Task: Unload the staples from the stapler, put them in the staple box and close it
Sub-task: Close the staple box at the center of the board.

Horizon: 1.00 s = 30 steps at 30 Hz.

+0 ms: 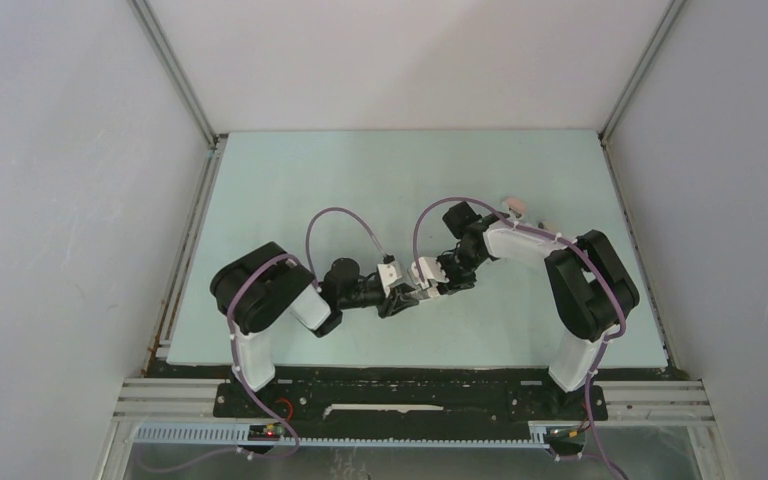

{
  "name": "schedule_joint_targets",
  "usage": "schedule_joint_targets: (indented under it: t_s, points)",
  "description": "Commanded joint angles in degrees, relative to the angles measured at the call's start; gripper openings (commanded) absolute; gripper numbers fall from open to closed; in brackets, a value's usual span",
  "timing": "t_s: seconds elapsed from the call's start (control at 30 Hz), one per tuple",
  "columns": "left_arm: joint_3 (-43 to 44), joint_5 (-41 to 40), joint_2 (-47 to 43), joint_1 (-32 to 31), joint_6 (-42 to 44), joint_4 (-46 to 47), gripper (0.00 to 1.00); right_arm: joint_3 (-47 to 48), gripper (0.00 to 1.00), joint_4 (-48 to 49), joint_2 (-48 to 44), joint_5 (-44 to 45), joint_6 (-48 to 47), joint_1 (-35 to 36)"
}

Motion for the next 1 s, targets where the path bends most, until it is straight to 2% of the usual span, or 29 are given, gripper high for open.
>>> schedule_joint_targets:
  t_s: [0.0, 0.57, 0.97]
  points:
    - [-0.96, -0.41, -1.39, -1.07, -0.28, 5.50, 0.37, 0.87, 0.44, 0.21, 0.92, 0.07, 0.31, 1.03]
    - [-0.99, -4.90, 0.41, -1.68, -0.06, 4.92, 0.37, 1.92, 0.44, -3.11, 0.21, -1.68, -0.83, 1.75]
    - [0.17, -6.90, 1.13, -1.37, -2.29, 3.26, 0.36, 0.64, 0.45, -0.08, -0.21, -0.14, 2.11, 3.60]
